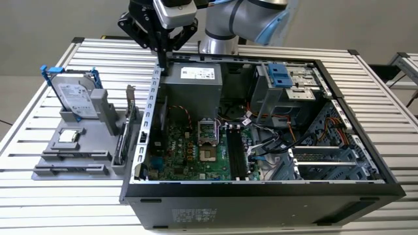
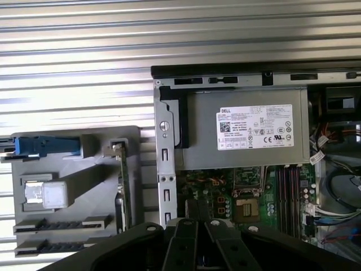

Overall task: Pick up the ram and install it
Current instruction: 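Reach for the ram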

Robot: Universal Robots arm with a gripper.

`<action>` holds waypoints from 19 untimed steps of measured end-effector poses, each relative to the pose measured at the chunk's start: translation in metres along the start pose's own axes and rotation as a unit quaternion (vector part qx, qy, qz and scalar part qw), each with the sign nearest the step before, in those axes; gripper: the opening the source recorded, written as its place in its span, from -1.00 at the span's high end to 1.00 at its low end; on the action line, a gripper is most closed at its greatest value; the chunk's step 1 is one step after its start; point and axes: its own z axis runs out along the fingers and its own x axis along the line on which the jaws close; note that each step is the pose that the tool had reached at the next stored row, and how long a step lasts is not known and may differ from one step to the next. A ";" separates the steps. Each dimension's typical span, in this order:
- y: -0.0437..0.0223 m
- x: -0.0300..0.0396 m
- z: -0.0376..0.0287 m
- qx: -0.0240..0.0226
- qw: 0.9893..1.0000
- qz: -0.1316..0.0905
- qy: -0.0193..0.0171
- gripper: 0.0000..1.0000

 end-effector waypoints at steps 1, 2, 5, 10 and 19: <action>0.0000 0.0002 0.0000 0.000 1.000 0.000 0.000 1.00; 0.0000 0.0004 -0.0001 0.000 1.000 0.000 0.000 1.00; -0.0001 0.0011 -0.0001 0.000 1.000 0.000 0.000 1.00; -0.0002 0.0022 -0.0001 0.000 1.000 0.000 0.000 1.00; -0.0003 0.0042 -0.0001 0.000 1.000 0.000 0.000 1.00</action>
